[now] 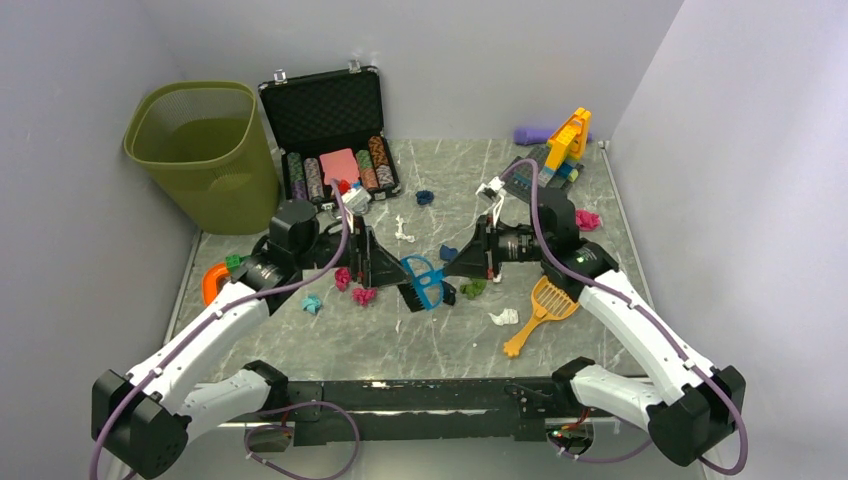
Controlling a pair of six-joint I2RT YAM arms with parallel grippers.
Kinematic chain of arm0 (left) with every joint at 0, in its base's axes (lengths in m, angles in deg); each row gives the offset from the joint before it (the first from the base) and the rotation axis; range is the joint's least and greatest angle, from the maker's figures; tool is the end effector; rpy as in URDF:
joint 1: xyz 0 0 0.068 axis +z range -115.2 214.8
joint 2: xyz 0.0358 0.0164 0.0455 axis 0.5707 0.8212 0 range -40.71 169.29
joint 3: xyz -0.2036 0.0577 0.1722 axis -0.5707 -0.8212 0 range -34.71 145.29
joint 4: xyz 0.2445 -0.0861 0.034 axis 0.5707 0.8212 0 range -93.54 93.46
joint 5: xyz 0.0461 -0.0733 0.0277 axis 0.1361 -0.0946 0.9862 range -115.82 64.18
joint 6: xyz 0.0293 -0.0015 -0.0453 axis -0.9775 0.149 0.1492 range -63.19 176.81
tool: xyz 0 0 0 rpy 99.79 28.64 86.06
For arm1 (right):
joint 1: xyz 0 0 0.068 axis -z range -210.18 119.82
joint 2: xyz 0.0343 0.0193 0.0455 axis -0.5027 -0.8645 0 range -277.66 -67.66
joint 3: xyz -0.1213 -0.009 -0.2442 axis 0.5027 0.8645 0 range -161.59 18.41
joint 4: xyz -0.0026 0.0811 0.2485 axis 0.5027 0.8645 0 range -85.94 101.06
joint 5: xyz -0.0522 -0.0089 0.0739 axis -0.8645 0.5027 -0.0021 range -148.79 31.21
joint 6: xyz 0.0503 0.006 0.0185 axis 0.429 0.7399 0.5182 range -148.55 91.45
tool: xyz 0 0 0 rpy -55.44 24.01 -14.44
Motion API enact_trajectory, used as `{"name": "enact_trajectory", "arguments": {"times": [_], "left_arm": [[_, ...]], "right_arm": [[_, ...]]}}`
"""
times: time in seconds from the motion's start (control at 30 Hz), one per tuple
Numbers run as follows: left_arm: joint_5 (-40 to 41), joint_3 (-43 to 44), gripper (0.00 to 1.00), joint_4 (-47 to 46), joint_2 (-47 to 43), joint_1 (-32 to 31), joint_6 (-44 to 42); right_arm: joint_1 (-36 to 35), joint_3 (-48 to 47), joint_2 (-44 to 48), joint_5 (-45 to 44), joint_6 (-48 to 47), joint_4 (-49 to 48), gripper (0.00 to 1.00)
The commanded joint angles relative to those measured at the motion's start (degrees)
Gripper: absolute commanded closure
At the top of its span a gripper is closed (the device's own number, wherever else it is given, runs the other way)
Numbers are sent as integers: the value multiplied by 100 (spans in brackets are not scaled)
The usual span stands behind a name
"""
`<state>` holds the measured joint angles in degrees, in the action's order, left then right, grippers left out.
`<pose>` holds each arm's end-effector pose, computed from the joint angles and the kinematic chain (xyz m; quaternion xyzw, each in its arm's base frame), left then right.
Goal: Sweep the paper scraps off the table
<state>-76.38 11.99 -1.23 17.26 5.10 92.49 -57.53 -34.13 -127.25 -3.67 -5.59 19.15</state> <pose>0.1826 -0.1358 0.3255 0.2268 0.7233 -0.5845 0.2895 0.1856 0.1290 0.3350 -0.2862 0.7252 0.5579 0.2847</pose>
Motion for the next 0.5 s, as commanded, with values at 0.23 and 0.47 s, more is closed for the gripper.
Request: {"name": "enact_trajectory", "arguments": {"times": [0.23, 0.47], "left_arm": [[2891, 382, 1, 1453, -215, -203, -1183], [4405, 803, 1, 939, 1039, -2131, -1352]], "right_arm": [[2, -1645, -263, -6490, -99, 2840, 100], [16, -2137, -530, -9861, 240, 3679, 100]]}}
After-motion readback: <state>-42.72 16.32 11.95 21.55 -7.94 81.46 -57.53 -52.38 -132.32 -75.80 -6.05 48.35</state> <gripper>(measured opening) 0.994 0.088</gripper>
